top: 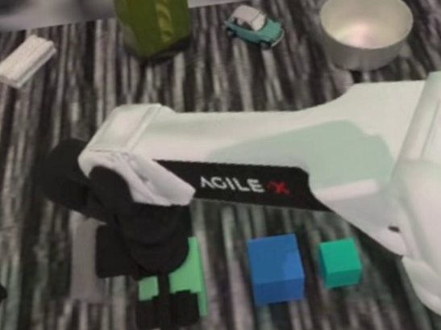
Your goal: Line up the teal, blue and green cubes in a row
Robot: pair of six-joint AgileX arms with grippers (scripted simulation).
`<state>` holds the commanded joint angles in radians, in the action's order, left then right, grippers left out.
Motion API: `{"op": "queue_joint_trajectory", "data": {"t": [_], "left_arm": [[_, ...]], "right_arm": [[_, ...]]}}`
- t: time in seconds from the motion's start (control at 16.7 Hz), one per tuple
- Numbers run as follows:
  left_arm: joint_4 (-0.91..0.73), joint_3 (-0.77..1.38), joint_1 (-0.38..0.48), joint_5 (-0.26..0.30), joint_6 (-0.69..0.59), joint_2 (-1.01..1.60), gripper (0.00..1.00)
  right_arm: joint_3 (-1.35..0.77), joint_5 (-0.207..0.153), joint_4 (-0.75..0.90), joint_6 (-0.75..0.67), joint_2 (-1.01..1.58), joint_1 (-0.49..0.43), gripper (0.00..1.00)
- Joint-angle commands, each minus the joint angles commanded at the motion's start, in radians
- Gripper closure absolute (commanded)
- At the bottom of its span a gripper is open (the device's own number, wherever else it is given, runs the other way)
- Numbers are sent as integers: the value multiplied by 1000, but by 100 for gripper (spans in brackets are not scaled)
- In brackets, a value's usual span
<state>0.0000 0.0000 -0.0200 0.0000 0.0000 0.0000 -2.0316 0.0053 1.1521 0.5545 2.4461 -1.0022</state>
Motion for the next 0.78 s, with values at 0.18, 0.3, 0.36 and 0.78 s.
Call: {"op": "queue_joint_trajectory", "data": {"t": [0.18,0.3,0.36,0.78], "left_arm": [[0,0,0,0,0,0,0],[0,0,0,0,0,0,0],[0,0,0,0,0,0,0],[0,0,0,0,0,0,0]], "right_arm": [[0,0,0,0,0,0,47],[0,0,0,0,0,0,32],[0,0,0,0,0,0,25],[0,0,0,0,0,0,0]]}}
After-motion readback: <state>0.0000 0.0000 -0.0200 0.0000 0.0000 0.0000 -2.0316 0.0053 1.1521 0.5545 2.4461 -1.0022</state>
